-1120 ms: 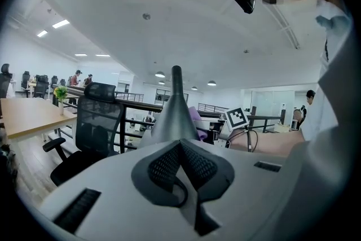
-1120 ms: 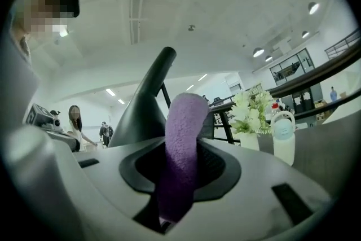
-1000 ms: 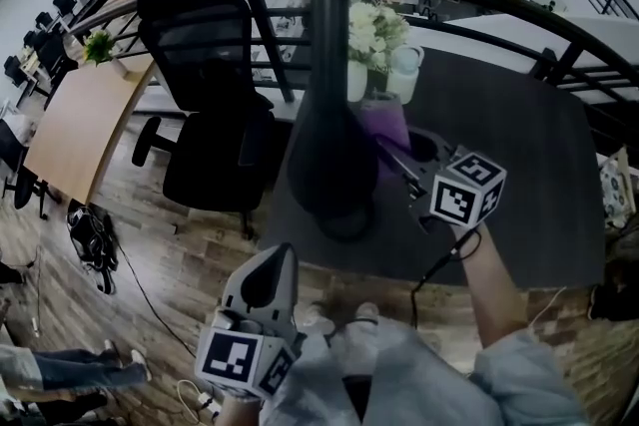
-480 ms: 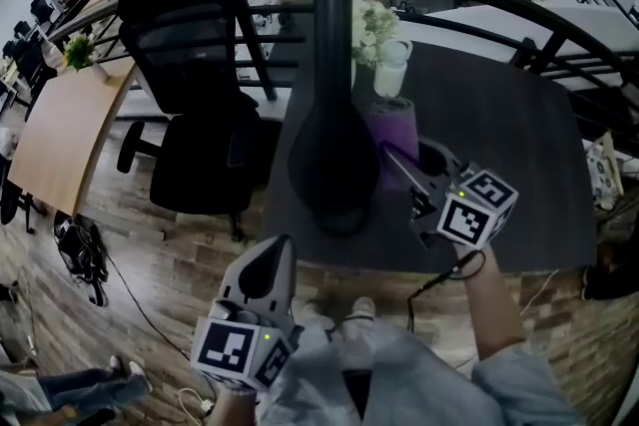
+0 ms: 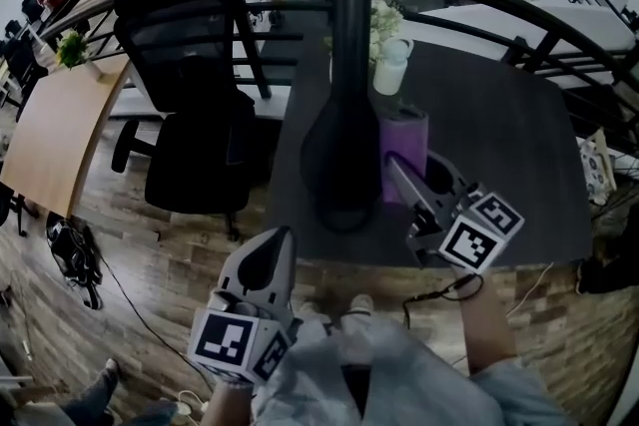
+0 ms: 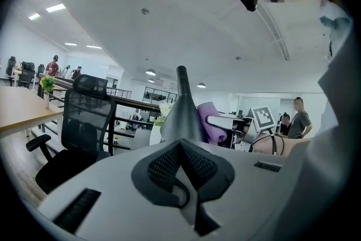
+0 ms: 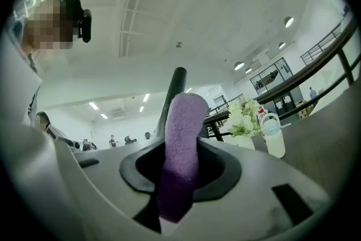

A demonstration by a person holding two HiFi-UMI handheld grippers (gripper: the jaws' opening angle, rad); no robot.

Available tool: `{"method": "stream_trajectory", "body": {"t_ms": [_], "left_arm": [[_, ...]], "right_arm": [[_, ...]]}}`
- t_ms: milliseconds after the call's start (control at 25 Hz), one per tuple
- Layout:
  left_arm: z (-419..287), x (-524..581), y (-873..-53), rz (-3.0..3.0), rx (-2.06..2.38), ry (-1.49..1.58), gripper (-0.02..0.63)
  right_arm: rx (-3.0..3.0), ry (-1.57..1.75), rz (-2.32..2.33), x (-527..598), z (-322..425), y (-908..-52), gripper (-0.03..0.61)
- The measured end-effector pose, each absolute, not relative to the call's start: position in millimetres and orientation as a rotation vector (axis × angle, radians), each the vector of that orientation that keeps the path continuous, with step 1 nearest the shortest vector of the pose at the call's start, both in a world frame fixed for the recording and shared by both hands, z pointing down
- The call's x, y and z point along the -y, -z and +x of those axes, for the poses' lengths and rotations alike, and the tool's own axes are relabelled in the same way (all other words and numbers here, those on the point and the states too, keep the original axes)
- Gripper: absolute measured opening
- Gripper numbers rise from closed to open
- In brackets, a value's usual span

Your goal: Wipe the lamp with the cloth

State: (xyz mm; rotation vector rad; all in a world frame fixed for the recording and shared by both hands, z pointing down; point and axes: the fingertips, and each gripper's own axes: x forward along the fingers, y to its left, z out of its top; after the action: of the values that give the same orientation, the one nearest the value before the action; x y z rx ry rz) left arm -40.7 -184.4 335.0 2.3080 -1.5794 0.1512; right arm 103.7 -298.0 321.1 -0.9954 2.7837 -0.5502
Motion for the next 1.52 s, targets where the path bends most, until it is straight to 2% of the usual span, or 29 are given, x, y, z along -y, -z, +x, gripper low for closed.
{"method": "stream_trajectory", "body": {"t_ms": [720,1080,1280,1520], "left_arm": [[-58.7,180.7,-333.6,2.337,1.493,-0.171,0.012],[-81.7,174.7,-332.2,2.324,1.519,-0.135,0.012],[-91.4,172.6,-328.4,2.33,1.539,-0.081,0.011],[-102.4,167.6,-329.7,2.318,1.54,-0.088,0.011]], "right_arm": [[-3.055,0.157,-1.086,246.2,29.0,-307.1,0.124],[-3.29,0.004,-0.927,213.2,-12.7,-322.2,0.124],[-3.439,-0.364,-0.82,211.8,-20.1,-292.6,0.124],[-3.549,-1.148,-0.716,242.7,-36.5,-244.9,0.124]]}}
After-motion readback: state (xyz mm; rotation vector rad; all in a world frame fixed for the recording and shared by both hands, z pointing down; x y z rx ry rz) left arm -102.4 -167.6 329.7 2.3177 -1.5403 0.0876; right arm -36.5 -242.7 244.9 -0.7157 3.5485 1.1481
